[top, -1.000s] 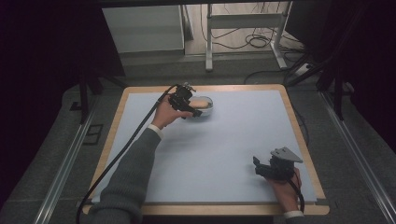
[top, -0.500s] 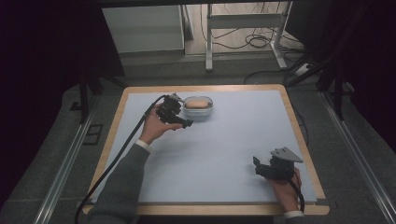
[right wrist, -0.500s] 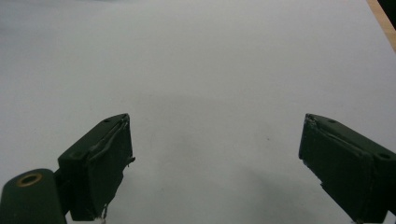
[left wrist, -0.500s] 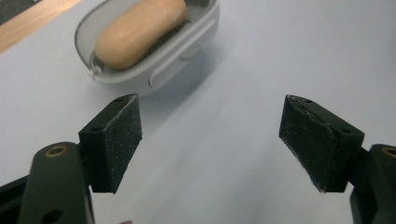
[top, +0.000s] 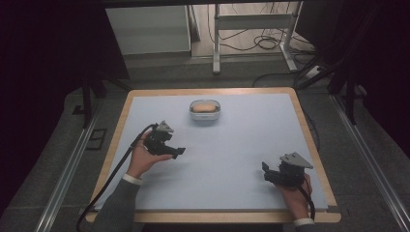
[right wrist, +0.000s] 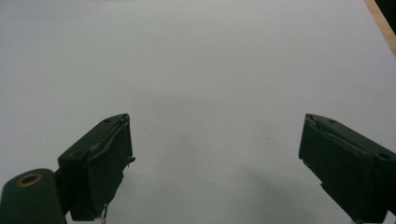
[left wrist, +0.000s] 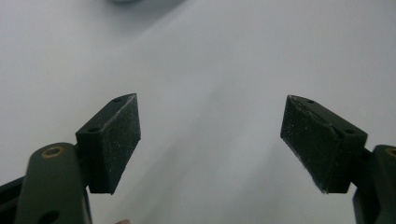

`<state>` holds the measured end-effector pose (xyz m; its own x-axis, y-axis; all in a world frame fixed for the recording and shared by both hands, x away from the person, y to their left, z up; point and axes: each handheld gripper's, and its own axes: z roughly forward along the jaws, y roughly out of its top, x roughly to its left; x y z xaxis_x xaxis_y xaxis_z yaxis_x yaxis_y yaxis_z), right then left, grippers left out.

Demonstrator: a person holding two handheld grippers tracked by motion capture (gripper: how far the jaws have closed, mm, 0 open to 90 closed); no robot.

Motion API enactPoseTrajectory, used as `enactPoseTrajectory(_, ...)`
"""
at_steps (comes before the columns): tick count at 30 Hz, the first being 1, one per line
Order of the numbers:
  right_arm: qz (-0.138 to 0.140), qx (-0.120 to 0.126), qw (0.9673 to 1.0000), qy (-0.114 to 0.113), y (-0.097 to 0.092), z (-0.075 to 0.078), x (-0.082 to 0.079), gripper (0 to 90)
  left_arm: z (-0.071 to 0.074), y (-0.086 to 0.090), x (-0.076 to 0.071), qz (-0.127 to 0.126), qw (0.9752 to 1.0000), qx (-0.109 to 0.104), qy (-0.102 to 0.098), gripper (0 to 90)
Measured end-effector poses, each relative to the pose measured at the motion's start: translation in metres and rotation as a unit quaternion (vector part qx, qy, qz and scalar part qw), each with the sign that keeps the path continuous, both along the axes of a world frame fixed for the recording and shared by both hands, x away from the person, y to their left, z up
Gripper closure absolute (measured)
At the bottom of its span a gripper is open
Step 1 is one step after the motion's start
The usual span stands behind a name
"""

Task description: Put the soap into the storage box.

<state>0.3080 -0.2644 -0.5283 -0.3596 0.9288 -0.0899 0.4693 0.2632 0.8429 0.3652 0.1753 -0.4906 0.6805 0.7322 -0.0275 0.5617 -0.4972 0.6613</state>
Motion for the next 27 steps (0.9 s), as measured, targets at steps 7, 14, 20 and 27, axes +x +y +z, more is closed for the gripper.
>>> enactPoseTrajectory(7,-0.002,-0.001,1.0,-0.002,0.0,0.0,0.0,9.9,-0.018,0.019,-0.027,0.03,0.9995,0.007,0.003,19.4)
enactPoseTrajectory(14,-0.002,-0.004,1.0,-0.001,0.001,0.0,0.0,9.8,-0.036,0.031,-0.043,0.044,0.9987,0.005,0.024,18.9)
enactPoseTrajectory(20,0.001,-0.004,1.0,-0.001,0.001,0.0,0.0,9.8,-0.039,0.034,-0.045,0.049,0.9984,0.0,0.027,18.3)
enactPoseTrajectory(27,0.001,0.005,1.0,0.0,-0.001,0.0,0.0,9.9,-0.035,0.035,-0.047,0.05,0.9985,-0.009,0.021,18.3)
